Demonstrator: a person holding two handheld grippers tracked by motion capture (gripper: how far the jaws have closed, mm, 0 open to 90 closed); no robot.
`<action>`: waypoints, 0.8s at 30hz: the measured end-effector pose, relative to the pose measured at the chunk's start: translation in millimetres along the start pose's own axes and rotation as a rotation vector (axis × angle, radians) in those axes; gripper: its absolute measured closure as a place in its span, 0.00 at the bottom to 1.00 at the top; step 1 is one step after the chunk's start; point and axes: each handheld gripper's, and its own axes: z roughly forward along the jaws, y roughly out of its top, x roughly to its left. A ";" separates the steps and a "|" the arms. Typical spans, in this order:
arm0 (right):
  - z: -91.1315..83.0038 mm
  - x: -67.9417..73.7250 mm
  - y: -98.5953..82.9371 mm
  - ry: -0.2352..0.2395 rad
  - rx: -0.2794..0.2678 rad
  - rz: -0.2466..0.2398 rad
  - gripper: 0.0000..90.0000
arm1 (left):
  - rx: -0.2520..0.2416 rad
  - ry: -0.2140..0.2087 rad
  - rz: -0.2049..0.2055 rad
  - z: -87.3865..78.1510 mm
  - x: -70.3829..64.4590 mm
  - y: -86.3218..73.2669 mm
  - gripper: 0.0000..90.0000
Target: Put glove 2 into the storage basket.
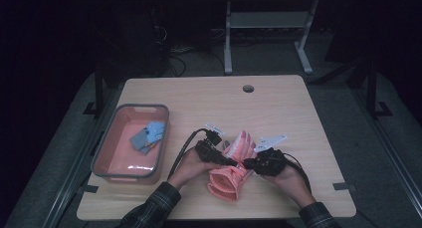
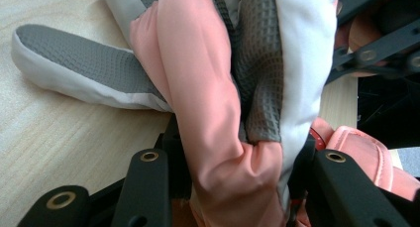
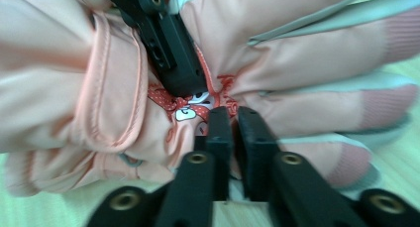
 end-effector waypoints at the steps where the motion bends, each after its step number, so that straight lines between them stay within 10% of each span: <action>1: -4.9 -1.0 -1.9 0.000 -0.024 0.010 0.75 | -0.002 -0.001 -0.002 -0.4 -0.8 0.4 0.65; 11: -33.5 -23.8 -39.6 -0.143 -0.141 0.079 0.34 | -0.013 -0.022 0.006 -8.1 -9.1 2.7 0.66; 24: -8.3 -33.5 -53.1 -0.234 -0.038 0.132 0.18 | -0.035 -0.013 0.039 -26.1 -21.4 6.2 0.67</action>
